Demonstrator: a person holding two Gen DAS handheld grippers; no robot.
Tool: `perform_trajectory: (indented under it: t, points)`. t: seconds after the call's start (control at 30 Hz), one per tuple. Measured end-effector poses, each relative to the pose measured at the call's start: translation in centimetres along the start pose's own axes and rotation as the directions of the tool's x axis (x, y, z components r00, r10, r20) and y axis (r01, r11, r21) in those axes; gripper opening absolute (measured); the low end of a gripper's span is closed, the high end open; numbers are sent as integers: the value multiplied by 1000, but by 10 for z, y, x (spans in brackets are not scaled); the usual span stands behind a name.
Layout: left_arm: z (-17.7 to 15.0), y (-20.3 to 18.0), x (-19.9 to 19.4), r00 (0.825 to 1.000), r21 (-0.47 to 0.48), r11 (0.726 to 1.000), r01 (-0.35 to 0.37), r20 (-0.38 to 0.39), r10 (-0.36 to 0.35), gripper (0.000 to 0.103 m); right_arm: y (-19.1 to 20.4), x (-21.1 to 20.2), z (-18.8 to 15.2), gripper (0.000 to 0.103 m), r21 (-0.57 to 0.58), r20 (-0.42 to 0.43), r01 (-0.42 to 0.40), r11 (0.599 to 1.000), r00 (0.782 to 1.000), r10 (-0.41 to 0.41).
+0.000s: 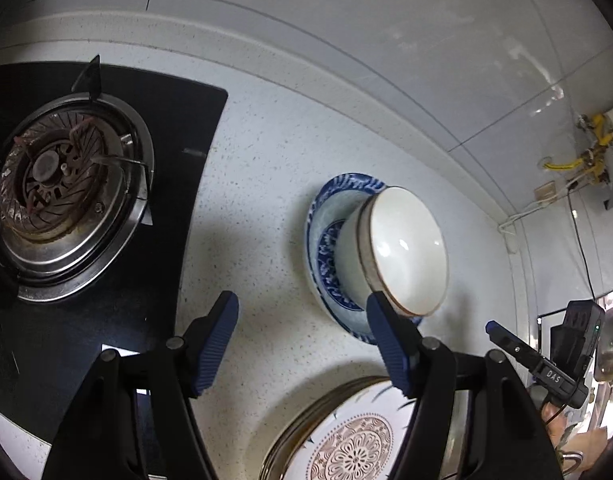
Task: Organize plates and bowls
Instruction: 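Move both tools to the rim of the blue bowl holding the nested bowls, then close both grippers on the blue bowl rim and lift the nested bowls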
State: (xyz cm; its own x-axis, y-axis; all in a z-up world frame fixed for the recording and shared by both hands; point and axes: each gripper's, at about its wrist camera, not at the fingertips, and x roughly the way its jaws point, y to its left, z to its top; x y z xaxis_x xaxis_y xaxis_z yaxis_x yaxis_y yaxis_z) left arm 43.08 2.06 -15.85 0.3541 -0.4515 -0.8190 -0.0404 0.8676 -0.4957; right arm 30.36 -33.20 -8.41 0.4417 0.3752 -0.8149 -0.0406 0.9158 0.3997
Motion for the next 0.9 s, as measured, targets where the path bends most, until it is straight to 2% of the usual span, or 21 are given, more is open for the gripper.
perform_trajectory:
  t: [0.1, 0.2, 0.27, 0.3, 0.4, 0.63, 0.67, 0.8, 0.9]
  points:
    - [11, 1, 15, 1000, -9, 1000, -16, -15, 15, 64, -7, 16, 11, 56, 15, -27, -56, 998, 998, 56]
    - [15, 3, 31, 999, -33, 999, 0, -39, -1, 64, -10, 35, 22, 55, 23, -59, -105, 994, 993, 106]
    - [17, 4, 41, 999, -38, 999, -8, -51, 6, 63, -12, 49, 29, 50, 18, -83, -110, 994, 990, 111]
    - [18, 5, 45, 998, -42, 999, -13, -55, 11, 59, -11, 56, 30, 44, 15, -98, -111, 994, 989, 112]
    - [21, 7, 58, 997, -59, 998, -7, -75, 2, 52, -12, 75, 35, 38, 7, -138, -124, 992, 983, 123]
    - [27, 12, 83, 994, -74, 997, 9, -109, -17, 43, -2, 100, 46, 32, -33, -186, -157, 987, 971, 148]
    - [27, 12, 86, 993, -75, 997, 13, -112, -21, 42, 0, 104, 46, 28, -36, -197, -157, 987, 969, 147]
    - [29, 13, 99, 992, -67, 998, 4, -122, -12, 41, 5, 115, 48, 22, -42, -226, -170, 985, 962, 156]
    - [32, 15, 102, 993, -68, 997, 26, -115, -34, 37, 7, 121, 48, 20, -41, -237, -178, 983, 958, 164]
